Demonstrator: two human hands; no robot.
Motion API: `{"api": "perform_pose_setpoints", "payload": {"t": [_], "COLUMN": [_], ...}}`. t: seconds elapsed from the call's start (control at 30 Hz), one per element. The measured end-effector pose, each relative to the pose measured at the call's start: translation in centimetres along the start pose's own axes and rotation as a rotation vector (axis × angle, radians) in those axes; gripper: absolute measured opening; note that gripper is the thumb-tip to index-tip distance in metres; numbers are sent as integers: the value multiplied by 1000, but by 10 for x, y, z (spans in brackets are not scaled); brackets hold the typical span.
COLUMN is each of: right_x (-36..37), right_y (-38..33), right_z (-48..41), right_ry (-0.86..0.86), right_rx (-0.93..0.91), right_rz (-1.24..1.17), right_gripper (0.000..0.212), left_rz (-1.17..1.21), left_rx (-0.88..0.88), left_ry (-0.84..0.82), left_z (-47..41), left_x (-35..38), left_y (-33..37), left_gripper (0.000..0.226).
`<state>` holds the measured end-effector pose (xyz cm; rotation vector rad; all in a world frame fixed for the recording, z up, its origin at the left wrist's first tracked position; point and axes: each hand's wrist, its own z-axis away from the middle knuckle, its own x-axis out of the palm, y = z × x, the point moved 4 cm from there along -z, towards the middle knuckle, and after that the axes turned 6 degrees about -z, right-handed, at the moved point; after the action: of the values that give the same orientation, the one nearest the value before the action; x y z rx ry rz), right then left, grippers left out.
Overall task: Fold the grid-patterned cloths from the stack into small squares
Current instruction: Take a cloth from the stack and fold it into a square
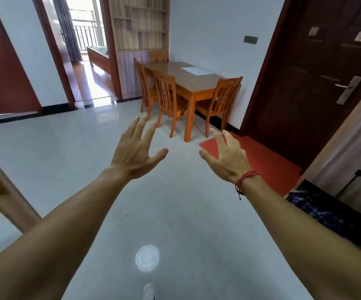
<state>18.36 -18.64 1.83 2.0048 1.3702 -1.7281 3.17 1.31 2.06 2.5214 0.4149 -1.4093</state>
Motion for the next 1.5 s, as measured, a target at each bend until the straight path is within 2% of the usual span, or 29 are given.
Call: {"api": "perform_pose_setpoints", "payload": {"t": [0.17, 0.5, 0.73, 0.87, 0.93, 1.03, 1.37, 1.5], "right_x": [46, 91, 137, 153, 166, 187, 251, 274], "right_y": [10, 37, 89, 126, 139, 164, 200, 188], "right_z": [-92, -277, -413, -485, -532, -604, -774, -846], "right_ry": [-35, -2, -23, -9, -48, -142, -191, -165], "right_rx": [40, 121, 100, 209, 112, 124, 132, 121], "right_rz": [28, 6, 4, -93, -38, -34, 2, 1], "right_gripper": [68, 70, 71, 66, 70, 71, 73, 72], "left_rz": [17, 43, 34, 20, 13, -1, -52, -48], "left_rx": [-64, 1, -9, -44, -59, -78, -99, -109], "left_ry": [-38, -6, -37, -77, -98, -113, -148, -164], "left_z": [-68, -242, -365, -440, -477, -527, -661, -718], "left_x": [60, 138, 232, 288, 310, 339, 428, 465], "left_y": [-57, -126, -160, -176, -184, -198, -263, -300], "left_gripper": [88, 84, 83, 84, 85, 85, 84, 84]}}
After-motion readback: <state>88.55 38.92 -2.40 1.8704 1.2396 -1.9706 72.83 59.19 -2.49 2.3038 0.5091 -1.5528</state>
